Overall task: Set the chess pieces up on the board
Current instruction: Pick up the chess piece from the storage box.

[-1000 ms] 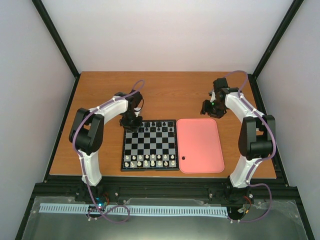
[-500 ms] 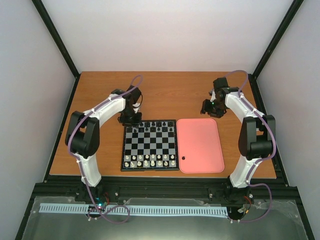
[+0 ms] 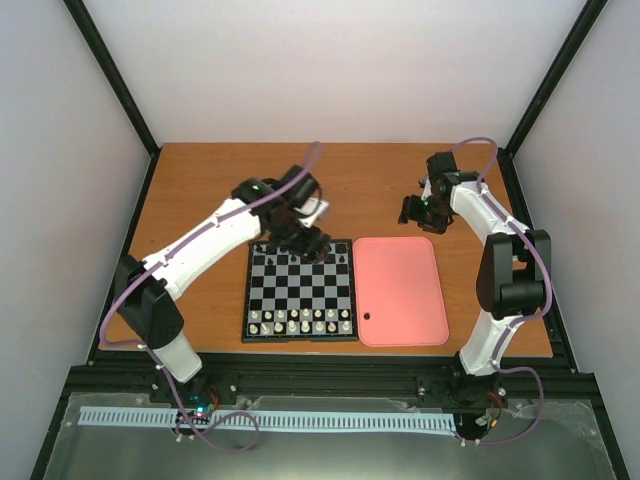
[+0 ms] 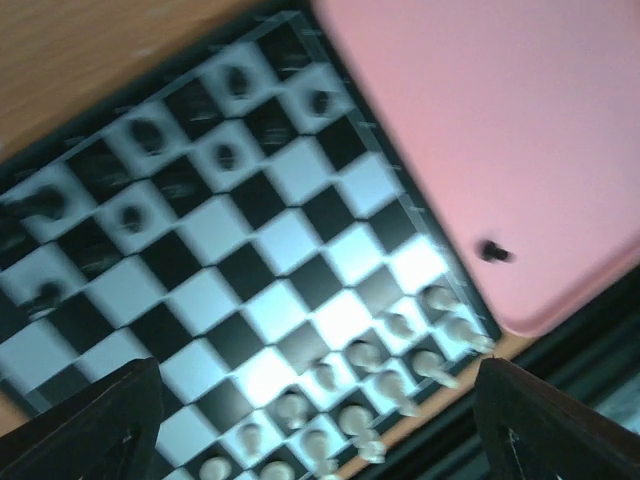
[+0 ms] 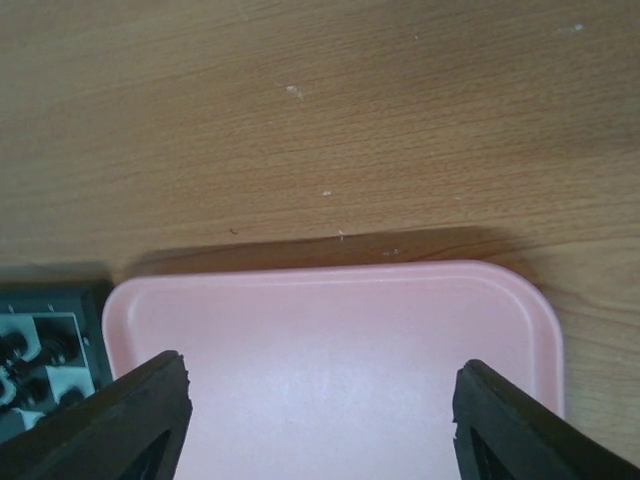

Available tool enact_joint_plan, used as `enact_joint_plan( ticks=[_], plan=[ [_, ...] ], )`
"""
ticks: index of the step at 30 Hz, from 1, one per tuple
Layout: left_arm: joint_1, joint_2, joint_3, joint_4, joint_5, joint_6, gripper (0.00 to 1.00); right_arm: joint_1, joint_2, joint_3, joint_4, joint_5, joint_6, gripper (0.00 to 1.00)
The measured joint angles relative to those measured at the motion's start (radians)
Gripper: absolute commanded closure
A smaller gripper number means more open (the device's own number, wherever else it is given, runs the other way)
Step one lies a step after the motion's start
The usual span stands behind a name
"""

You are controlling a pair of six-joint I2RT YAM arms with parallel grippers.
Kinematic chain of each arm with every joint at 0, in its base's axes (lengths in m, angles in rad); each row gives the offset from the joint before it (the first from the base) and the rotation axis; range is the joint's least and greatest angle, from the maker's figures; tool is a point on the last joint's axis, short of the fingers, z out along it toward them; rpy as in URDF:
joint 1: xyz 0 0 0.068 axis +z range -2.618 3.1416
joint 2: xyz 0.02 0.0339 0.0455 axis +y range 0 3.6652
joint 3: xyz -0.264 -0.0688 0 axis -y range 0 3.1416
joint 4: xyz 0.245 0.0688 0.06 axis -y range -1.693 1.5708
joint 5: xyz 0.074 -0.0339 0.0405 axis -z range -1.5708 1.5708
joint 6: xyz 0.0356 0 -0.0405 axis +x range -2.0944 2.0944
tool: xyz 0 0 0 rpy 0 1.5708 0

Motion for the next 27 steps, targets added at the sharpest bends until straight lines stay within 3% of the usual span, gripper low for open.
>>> enact_joint_plan(
  ticks=[2,5,6,19,23,26,27],
  plan=[
    [-0.086,0.011,0.023,0.007,0.016,0.010,0.09,0.000,0.004,0.003,0.000,0.000,0.007,0.22],
    [-0.187,0.045,0.052,0.025,0.040,0.024,0.04,0.000,0.008,0.008,0.000,0.000,0.013,0.02],
    [-0.211,0.058,0.058,0.033,0.045,0.032,0.04,0.000,0.009,0.010,0.000,0.000,0.014,0.00],
    [-0.450,0.317,0.085,0.100,0.056,0.129,0.23,0.000,0.008,0.015,0.007,0.009,0.031,0.00],
    [-0.489,0.370,0.085,0.128,0.053,0.146,0.32,0.000,-0.006,-0.016,0.013,0.016,0.031,0.00],
    [-0.497,0.400,0.088,0.150,0.047,0.147,0.55,0.000,-0.019,-0.036,0.013,0.024,0.031,0.00],
    [-0.498,0.411,0.090,0.156,0.043,0.148,0.59,0.000,-0.024,-0.040,0.013,0.027,0.031,0.00]
  ],
)
